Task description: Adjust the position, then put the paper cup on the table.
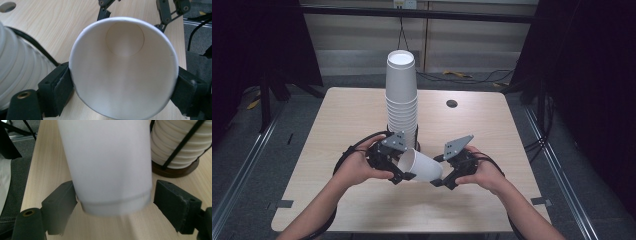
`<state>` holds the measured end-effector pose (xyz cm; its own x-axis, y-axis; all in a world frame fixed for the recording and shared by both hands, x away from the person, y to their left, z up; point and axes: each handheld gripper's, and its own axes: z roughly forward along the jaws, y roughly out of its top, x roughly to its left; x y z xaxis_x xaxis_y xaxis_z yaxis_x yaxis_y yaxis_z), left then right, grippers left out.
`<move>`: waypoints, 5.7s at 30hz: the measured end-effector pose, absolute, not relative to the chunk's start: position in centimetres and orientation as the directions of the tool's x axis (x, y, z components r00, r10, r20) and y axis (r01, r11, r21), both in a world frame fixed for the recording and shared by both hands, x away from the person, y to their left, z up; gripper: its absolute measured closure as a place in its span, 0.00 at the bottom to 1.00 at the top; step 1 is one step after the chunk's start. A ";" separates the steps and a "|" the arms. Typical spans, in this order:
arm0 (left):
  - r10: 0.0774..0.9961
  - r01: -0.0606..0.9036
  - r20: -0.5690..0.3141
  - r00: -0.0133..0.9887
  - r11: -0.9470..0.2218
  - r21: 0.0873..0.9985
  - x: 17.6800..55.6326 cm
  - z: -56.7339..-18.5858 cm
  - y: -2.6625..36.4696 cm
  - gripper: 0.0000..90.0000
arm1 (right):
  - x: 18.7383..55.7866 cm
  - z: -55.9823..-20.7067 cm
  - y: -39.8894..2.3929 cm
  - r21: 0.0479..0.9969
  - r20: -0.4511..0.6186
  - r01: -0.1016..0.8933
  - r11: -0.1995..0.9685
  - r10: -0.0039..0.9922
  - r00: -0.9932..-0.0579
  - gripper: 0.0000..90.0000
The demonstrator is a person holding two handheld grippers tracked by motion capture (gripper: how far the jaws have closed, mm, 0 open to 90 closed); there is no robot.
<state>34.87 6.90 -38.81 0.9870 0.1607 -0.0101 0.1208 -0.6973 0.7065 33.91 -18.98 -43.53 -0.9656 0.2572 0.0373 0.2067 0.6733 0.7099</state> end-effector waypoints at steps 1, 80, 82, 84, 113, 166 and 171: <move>0.161 0.121 -0.010 0.987 -0.697 0.707 34.9 -38.8 6.9 0.16 | 33.9 -43.5 -19.0 0.710 0.037 0.207 0.673 0.257 -0.966 0.20; 0.094 0.079 0.022 0.995 -0.924 0.374 34.4 -39.2 5.1 0.09 | 33.4 -50.5 -24.2 0.713 0.005 0.398 0.578 0.563 -0.826 0.17; 0.087 0.068 0.031 0.996 -0.918 0.391 34.5 -39.2 5.2 0.09 | 33.4 -50.5 -24.2 0.713 0.005 0.398 0.578 0.563 -0.827 0.17; 0.092 0.072 0.030 0.995 -0.913 0.401 34.5 -39.2 5.1 0.08 | 33.4 -50.5 -24.2 0.712 0.004 0.397 0.579 0.562 -0.827 0.17; 0.098 0.070 0.021 0.995 -0.828 0.556 34.0 -40.6 4.2 0.07 | 33.3 -50.5 -24.1 0.712 0.004 0.393 0.581 0.557 -0.831 0.17; 0.183 0.197 -0.093 0.979 -0.713 0.673 33.0 -46.0 7.8 0.14 | 33.2 -50.5 -24.1 0.713 0.004 0.389 0.584 0.551 -0.834 0.17; 0.200 0.214 -0.102 0.974 -0.687 0.694 32.9 -46.5 8.8 0.15 | 33.2 -50.5 -24.1 0.713 0.004 0.389 0.583 0.551 -0.834 0.17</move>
<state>32.90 8.82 -46.50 0.9745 0.2003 -0.1015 0.2135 -0.6871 0.6944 33.16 -24.10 -50.48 -0.8345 0.5510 0.0044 0.3891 0.5835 0.7128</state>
